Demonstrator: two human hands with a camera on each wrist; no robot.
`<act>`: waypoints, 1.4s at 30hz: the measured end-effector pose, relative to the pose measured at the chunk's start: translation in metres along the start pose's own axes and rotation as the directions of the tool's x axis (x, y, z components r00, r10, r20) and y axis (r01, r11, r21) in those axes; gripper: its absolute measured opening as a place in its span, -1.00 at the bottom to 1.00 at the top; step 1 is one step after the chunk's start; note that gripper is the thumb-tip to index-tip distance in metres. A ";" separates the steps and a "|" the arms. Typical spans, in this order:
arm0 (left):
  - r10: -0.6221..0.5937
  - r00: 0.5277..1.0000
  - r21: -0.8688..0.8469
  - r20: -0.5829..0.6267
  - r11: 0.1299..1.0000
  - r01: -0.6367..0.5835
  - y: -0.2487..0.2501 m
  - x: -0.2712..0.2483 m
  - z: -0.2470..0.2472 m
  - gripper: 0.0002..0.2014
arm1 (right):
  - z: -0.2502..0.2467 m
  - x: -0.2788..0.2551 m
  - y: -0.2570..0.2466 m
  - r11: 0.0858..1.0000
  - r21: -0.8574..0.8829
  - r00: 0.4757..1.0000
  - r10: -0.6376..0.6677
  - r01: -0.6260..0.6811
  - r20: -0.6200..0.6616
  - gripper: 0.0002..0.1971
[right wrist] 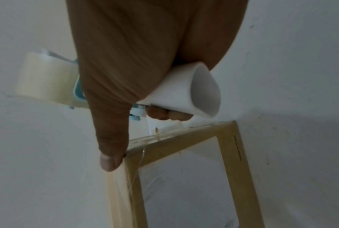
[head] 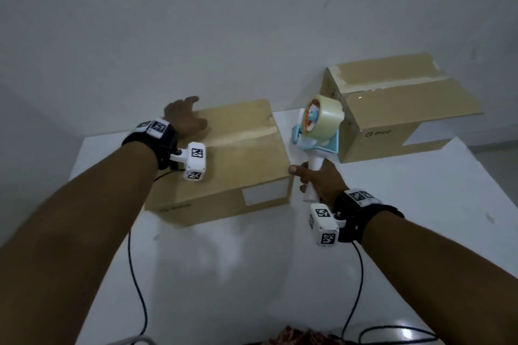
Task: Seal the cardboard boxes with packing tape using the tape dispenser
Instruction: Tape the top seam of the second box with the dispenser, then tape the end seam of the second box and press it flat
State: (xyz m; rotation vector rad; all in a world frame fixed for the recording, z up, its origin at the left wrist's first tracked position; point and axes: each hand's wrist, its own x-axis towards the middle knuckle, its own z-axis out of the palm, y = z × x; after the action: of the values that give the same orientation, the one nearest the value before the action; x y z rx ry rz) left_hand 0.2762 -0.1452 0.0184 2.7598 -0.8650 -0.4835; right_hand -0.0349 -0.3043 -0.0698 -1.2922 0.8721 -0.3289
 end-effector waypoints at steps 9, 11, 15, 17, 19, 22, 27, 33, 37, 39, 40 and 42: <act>-0.069 0.996 -0.115 0.064 0.990 0.076 -0.098 -0.059 0.002 -0.07 | 0.005 0.011 -0.033 0.943 -0.309 0.976 -0.172 0.124 -0.132 -0.25; -0.058 0.997 -0.176 0.047 0.982 0.065 -0.103 -0.068 0.007 -0.07 | 0.010 0.012 -0.042 0.893 -0.411 0.947 -0.271 0.182 -0.170 -0.32; -0.077 0.997 -0.227 0.015 0.971 0.078 -0.091 -0.091 0.016 0.11 | 0.026 0.002 -0.053 0.783 -0.538 0.885 -0.445 0.312 -0.134 -0.41; -0.093 0.996 -0.229 -0.001 0.969 0.090 -0.083 -0.097 0.025 0.18 | 0.039 -0.009 -0.058 0.773 -0.527 0.888 -0.455 0.354 -0.072 -0.44; -0.095 0.995 -0.306 -0.015 0.948 0.086 -0.073 -0.105 0.035 0.13 | 0.053 -0.017 -0.055 0.758 -0.529 0.894 -0.447 0.382 0.005 -0.49; -0.083 0.996 -0.389 -0.043 0.919 0.060 -0.064 -0.111 0.048 0.11 | 0.063 -0.017 -0.041 0.759 -0.535 0.915 -0.398 0.371 0.070 -0.59; -0.094 0.994 -0.434 -0.059 0.899 0.060 -0.075 -0.112 0.055 0.10 | 0.057 -0.020 -0.035 0.765 -0.503 0.912 -0.384 0.403 0.146 -0.81; 0.005 1.000 -0.501 -0.026 0.865 -0.017 -0.076 -0.127 0.067 0.08 | 0.043 -0.011 -0.043 0.763 -0.520 0.918 -0.377 0.383 0.122 -0.65; 0.101 0.993 -0.404 -0.055 0.908 -0.114 -0.071 -0.133 0.069 0.10 | 0.029 -0.009 -0.049 0.720 -0.561 0.900 -0.419 0.408 0.116 -0.76; 0.069 0.992 -0.360 -0.108 0.927 -0.103 -0.064 -0.134 0.073 0.11 | 0.029 -0.010 -0.052 0.715 -0.569 0.901 -0.415 0.407 0.124 -0.79; 0.037 0.991 -0.333 -0.128 0.940 -0.078 -0.060 -0.134 0.075 0.11 | 0.029 -0.011 -0.053 0.717 -0.567 0.902 -0.413 0.406 0.123 -0.76; -0.009 0.981 -0.228 -0.192 0.973 -0.036 -0.046 -0.136 0.080 0.11 | 0.033 -0.013 -0.056 0.707 -0.566 0.891 -0.439 0.423 0.116 -0.69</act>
State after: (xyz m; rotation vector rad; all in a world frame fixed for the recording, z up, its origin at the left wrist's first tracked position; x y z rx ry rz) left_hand 0.1656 -0.0367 -0.0360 2.5351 -0.7313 -0.2879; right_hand -0.0062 -0.2888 -0.0119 -2.0880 0.6998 -0.4710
